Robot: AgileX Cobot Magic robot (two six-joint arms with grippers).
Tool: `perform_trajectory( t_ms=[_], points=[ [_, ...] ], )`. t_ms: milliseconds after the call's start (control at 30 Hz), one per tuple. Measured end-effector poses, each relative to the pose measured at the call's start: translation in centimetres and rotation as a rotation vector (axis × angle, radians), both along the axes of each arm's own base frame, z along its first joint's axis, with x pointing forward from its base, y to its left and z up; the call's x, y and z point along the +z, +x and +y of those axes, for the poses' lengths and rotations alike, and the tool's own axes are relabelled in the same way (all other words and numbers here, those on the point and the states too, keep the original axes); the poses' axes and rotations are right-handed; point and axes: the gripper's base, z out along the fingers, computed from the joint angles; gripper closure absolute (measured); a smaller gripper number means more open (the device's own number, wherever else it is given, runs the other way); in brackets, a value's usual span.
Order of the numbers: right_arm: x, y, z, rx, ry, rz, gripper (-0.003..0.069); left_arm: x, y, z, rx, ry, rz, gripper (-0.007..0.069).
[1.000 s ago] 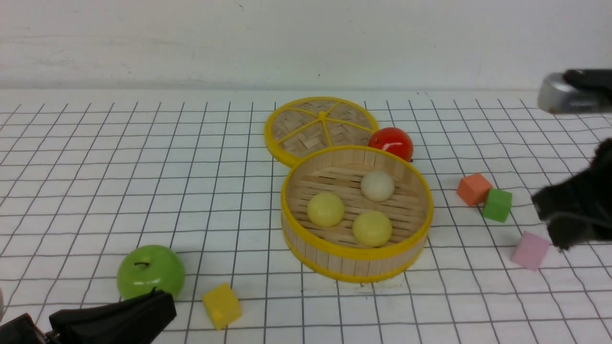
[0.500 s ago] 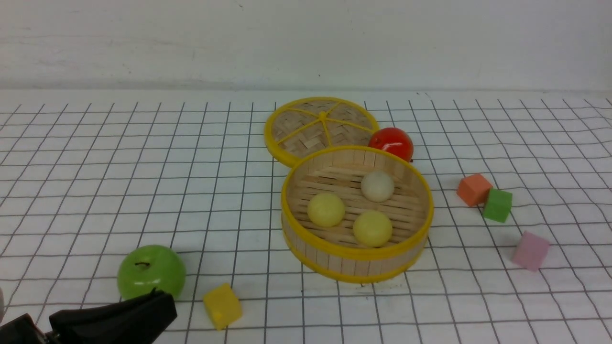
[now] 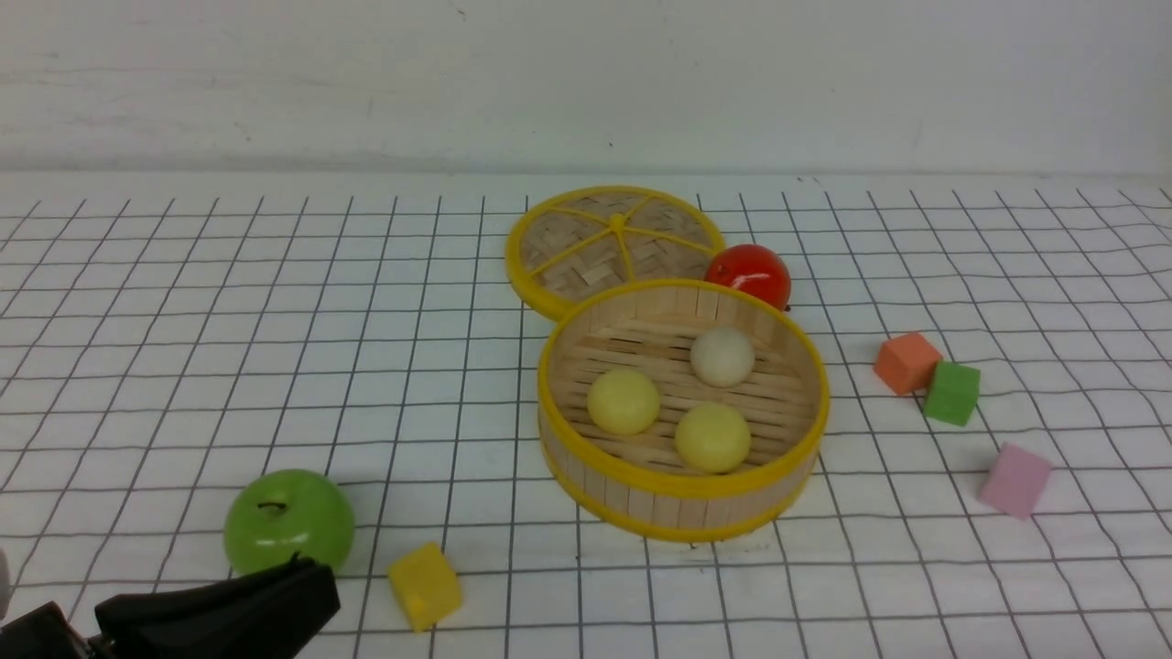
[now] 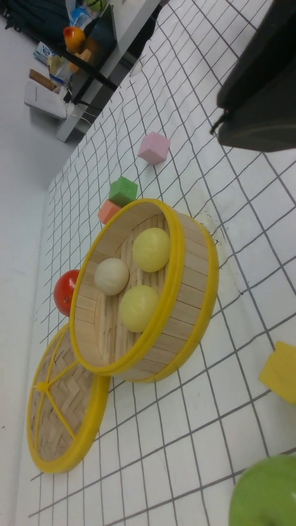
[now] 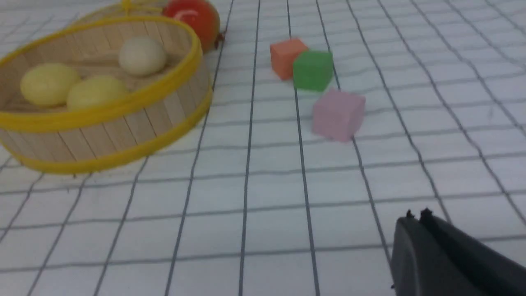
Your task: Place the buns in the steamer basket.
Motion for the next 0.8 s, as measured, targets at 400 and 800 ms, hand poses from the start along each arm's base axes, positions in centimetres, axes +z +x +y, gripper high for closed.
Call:
perform_trajectory(
  t_ms=[400,800],
  points=[
    [0.0,-0.05,0.0,-0.005,0.015,-0.002,0.0664,-0.21,0.03,-0.09,-0.005,0.013,0.017,0.0576],
    [0.0,-0.05,0.0,-0.006,0.017,-0.002,0.0655,-0.22,0.04,-0.1,-0.005,0.014,0.018,0.057]
  ],
)
